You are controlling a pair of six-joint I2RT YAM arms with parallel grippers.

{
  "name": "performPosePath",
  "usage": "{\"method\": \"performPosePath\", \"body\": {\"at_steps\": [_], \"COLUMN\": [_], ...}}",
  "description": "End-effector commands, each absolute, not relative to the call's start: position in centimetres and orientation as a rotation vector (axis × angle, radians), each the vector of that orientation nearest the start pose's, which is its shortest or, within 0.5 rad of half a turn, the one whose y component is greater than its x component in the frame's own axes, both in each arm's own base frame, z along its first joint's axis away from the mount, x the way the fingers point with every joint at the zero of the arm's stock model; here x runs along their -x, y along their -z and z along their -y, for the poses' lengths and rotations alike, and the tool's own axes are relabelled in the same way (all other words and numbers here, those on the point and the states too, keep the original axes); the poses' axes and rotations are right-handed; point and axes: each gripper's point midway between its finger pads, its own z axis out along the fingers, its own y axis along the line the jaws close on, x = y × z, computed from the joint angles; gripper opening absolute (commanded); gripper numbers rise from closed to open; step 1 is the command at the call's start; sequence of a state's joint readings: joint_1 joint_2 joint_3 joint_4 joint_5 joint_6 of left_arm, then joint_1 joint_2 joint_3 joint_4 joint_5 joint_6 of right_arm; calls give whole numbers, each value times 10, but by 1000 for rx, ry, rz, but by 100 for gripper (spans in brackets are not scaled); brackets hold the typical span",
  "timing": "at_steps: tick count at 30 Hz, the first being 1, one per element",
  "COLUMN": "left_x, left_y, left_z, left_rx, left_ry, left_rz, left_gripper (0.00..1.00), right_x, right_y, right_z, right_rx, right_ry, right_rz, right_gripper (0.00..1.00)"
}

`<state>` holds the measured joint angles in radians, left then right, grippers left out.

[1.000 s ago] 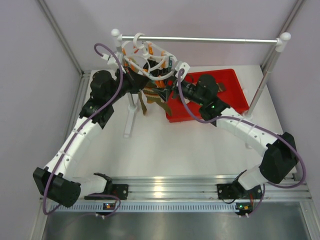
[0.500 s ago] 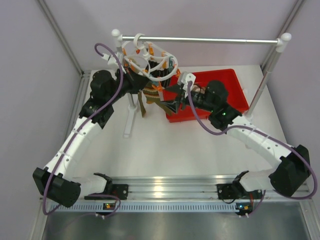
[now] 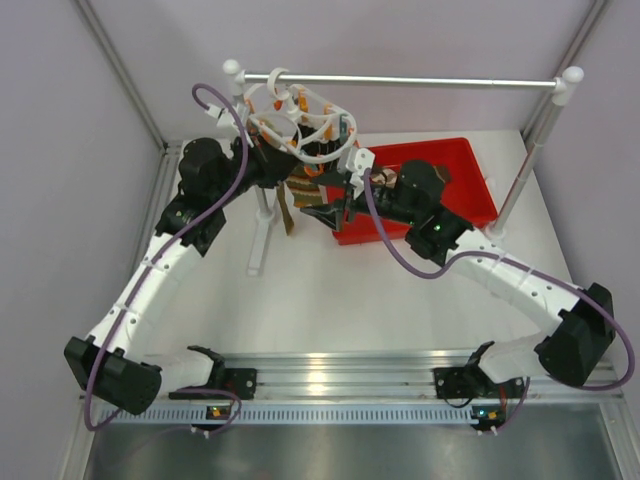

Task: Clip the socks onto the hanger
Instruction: Open the clamp at the hanger.

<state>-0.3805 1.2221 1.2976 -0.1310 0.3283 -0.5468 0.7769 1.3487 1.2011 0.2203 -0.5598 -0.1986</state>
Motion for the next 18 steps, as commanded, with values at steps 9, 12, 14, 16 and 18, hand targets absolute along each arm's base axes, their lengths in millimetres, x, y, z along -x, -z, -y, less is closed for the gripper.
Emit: {"method": "performPosePath", "body": {"at_steps": [9,12,14,16,18], "left_x": [-320,-317,-316,-315,-312], "left_y": [-429,-429,-429,-428,-429], "left_z": [219,220,221,222,224], "left_rx": [-238,-247,-250,-256,-263], "left_ry": [969,983,990,1000,1021], "left_rz": [-1615,-1613,-1614,-1617,-1614], "left_gripper": [0,0,0,0,0], "right_x": [-292,-296,-298,-299,-300], "right_y": [-410,-411,-413,-416,-422], "right_z": [-358,-358,-360,-363,-364], "right_rx": [928,916,914,917,914], "right_ry": [-709,-696,-693,-699,-698], "right_rz": [-1080,-1079,-1071,-1056,-1045], "right_gripper": [62,62,62,61,59]}}
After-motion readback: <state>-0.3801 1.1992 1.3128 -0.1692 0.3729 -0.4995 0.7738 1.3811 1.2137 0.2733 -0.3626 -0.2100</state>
